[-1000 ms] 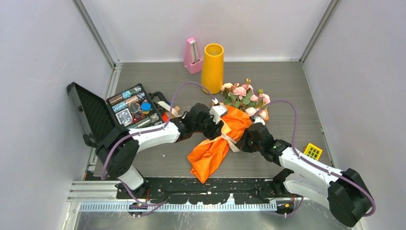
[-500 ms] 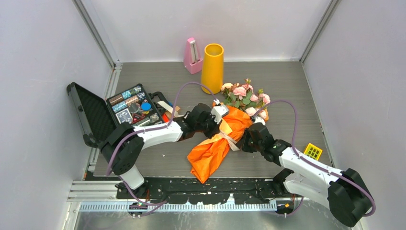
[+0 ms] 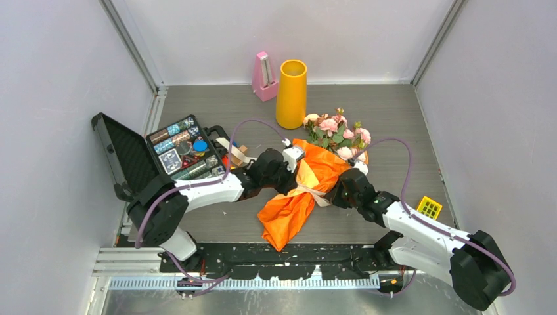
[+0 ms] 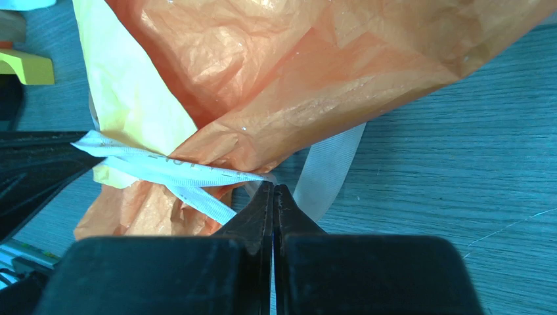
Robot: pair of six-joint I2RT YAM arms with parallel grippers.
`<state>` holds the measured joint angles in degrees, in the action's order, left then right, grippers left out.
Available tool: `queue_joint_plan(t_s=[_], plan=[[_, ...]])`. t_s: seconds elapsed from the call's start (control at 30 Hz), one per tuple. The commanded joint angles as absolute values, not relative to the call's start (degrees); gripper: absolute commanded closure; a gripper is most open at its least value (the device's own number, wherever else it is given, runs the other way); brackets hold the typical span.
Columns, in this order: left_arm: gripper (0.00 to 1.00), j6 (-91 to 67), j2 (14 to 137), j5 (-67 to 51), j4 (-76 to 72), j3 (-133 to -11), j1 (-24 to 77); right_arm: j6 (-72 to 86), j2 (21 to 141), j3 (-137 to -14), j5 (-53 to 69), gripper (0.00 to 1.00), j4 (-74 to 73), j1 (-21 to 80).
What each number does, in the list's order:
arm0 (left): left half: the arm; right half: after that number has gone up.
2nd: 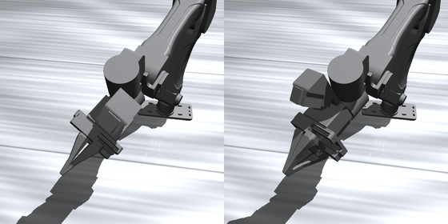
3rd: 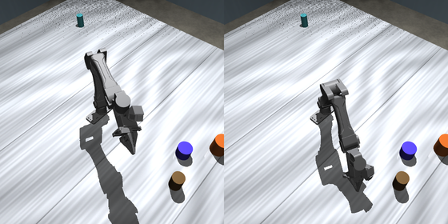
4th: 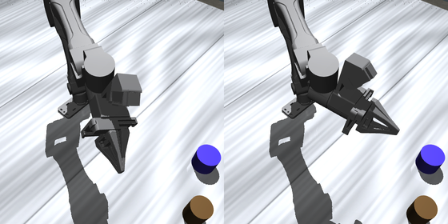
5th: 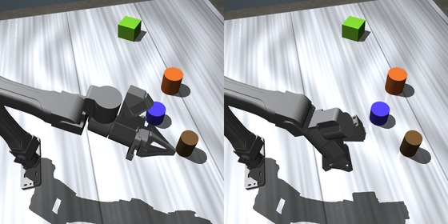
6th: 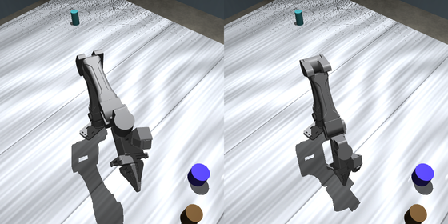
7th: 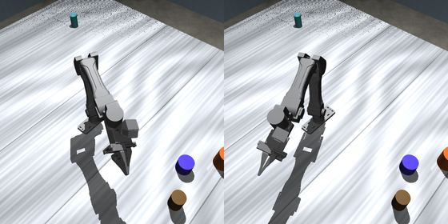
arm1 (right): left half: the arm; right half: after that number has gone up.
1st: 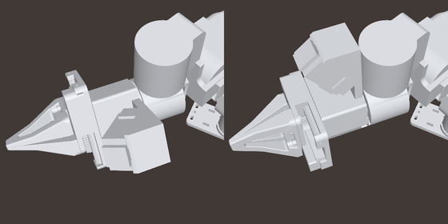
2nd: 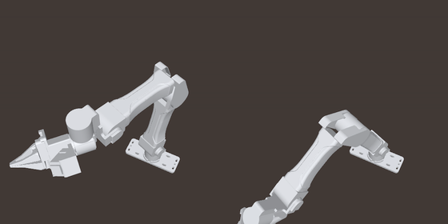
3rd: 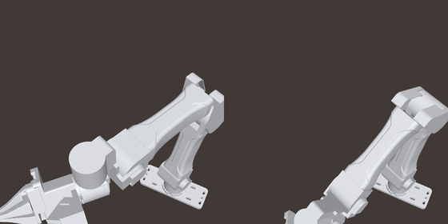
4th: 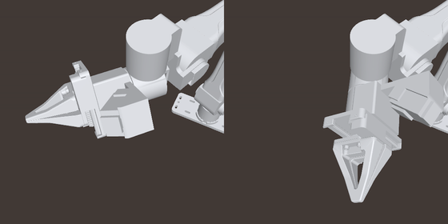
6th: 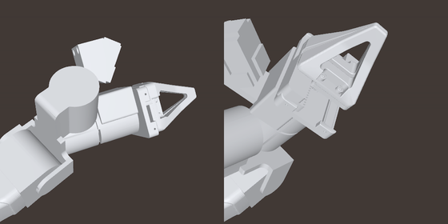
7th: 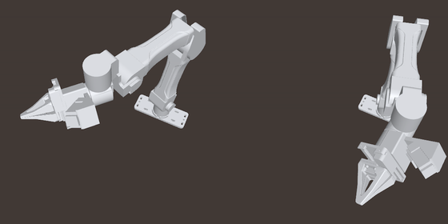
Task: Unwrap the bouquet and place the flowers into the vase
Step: Untie the ribbon from the wrapping paper.
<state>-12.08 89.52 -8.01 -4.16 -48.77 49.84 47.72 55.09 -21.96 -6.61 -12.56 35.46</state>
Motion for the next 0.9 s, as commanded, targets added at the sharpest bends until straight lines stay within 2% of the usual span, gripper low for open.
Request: queue_joint_plan(t_s=[0.0, 0.23, 0.53, 0.7, 0.87], plan=[[1.00, -19.7, 85.9, -2.9, -6.8, -45.8, 48.1, 50.0, 54.6, -20.8, -13.0, 1.00, -15.9, 35.3], [1.00, -27.7, 83.8, -3.6, -9.1, -42.4, 45.1, 51.8, 52.0, -20.0, -14.4, 1.00, -16.9, 35.3], [1.00, -25.2, 80.9, -8.2, -9.3, -42.5, 44.7, 41.2, 43.8, -25.1, -8.7, 1.00, -16.8, 35.3], [1.00, -28.7, 80.8, -4.5, -6.9, -42.3, 43.7, 38.7, 45.6, -29.8, -12.5, 1.00, -19.7, 35.3], [1.00, -35.2, 81.7, -3.2, -8.8, -39.3, 42.6, 42.2, 50.7, -28.7, -14.4, 1.00, -19.0, 35.3]])
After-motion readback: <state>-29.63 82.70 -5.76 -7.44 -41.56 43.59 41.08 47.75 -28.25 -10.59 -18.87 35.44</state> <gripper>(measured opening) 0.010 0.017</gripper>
